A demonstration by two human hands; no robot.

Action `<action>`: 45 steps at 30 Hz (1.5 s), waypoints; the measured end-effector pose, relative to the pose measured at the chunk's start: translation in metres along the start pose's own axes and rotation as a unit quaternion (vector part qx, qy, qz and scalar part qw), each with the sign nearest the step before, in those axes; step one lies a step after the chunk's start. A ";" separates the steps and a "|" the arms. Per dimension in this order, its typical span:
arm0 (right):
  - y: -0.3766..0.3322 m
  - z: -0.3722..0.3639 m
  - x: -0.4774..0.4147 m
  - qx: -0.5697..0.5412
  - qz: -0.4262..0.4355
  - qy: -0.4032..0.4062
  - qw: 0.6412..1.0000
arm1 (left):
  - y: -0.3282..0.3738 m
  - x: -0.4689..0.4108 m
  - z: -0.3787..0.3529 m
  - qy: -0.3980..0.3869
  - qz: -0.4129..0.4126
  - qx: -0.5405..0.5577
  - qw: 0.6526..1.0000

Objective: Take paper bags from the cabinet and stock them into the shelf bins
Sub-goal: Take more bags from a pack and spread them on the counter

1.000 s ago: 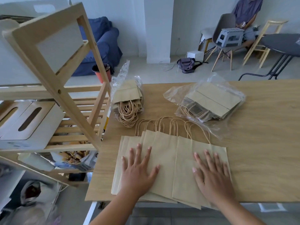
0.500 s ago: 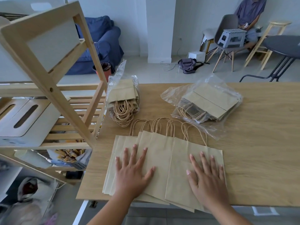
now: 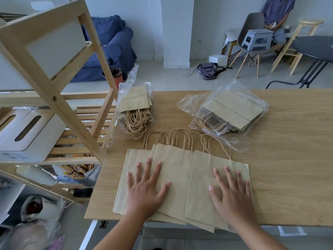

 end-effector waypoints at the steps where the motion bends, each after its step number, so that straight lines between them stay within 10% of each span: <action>1: 0.000 0.004 -0.001 -0.006 -0.002 0.000 1.000 | -0.001 0.000 0.001 0.002 0.002 0.017 1.000; 7: -0.088 0.009 0.004 0.008 0.140 -0.008 0.990 | -0.008 -0.006 0.003 -0.037 0.017 0.095 0.995; 24: -0.074 0.004 -0.010 0.002 0.084 -0.048 0.995 | -0.010 -0.006 0.016 -0.047 0.042 0.165 0.984; 31: -0.088 0.035 -0.008 -0.384 0.110 0.036 0.916 | -0.034 -0.002 0.015 -0.111 0.175 0.141 0.968; 38: 0.030 0.006 0.019 -0.097 -0.018 0.028 0.995 | -0.053 0.002 0.025 -0.026 0.249 0.209 0.945; 45: -0.016 0.000 0.004 -0.050 -0.009 -0.027 0.998 | -0.045 -0.010 0.038 -0.021 0.282 0.296 0.912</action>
Point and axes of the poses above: each hand's wrist, its own x-axis away from the middle knuckle, its own z-axis out of the back of the hand, y = z × x, the point moved 8 cm from there along -x, towards the middle knuckle, and after that the axes turned 11 degrees about -y, right-handed, at the moved point
